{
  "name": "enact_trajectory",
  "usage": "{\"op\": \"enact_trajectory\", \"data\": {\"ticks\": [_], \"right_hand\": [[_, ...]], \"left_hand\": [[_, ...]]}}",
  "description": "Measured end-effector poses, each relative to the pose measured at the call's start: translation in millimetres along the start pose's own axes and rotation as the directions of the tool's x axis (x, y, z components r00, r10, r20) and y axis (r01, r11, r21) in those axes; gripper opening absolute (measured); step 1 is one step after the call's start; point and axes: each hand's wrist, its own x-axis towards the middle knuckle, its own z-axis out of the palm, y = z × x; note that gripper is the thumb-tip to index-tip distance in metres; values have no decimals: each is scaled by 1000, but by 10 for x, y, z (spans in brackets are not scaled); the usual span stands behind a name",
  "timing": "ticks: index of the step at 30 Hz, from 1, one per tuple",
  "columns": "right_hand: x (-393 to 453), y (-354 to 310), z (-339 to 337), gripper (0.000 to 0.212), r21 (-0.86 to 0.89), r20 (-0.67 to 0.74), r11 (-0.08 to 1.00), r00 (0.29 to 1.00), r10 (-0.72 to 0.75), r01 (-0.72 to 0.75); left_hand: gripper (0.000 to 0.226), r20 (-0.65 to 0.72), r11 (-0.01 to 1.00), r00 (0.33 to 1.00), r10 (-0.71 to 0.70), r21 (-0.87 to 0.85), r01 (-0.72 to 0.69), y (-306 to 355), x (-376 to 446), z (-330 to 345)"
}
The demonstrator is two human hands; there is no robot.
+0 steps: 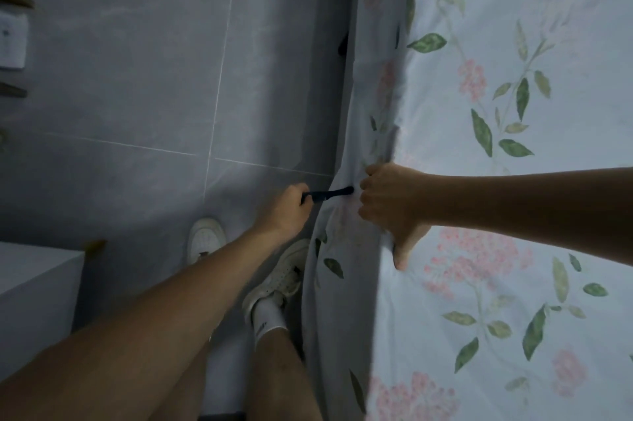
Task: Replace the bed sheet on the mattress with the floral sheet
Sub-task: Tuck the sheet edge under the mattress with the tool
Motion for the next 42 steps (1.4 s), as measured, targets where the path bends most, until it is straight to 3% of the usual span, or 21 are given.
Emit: {"op": "enact_trajectory", "data": {"ticks": [6, 11, 16, 21, 28, 31, 35, 37, 40, 42], "right_hand": [[-33, -32, 53, 92, -1, -32, 999, 998, 44, -44], [-122, -91, 75, 98, -20, -74, 996, 993, 87, -89], [-228, -151, -7, 99, -53, -63, 992, 992, 113, -117], [-574, -193, -114, 92, -13, -59, 995, 993, 101, -102], [-903, -258, -86, 84, 32, -110, 991, 985, 129, -126], [-795, -251, -54, 84, 31, -85, 989, 986, 145, -143], [-505, -217, -6, 90, -25, -56, 989, 988, 142, -143], [-346, -211, -7, 95, -30, -30, 989, 990, 141, -142], [-206, -185, -38, 103, -32, 39, 985, 985, 171, -170], [-233, -266, -47, 99, -59, -18, 983, 985, 171, -172]], "left_hand": [[34, -21, 999, 1000, -8, -52, 7, -86, 7, -30], [29, -148, 999, 988, -36, -40, 30, -219, -179, 42], [30, 20, 990, 1000, 12, -139, -10, -173, -165, 156], [20, 92, 964, 993, 76, -263, -50, -100, 120, 310], [18, 327, 979, 930, 170, -163, -121, 389, 772, 802], [16, 370, 981, 918, 144, -176, -83, 217, 809, 701], [24, 227, 980, 973, 53, -201, -6, -472, 284, 247], [18, 163, 967, 986, -13, -251, 54, -845, -137, 59], [15, 125, 948, 987, -103, -287, 135, -1236, -755, -34], [15, 121, 944, 984, -127, -289, 157, -1351, -1076, 29]]}}
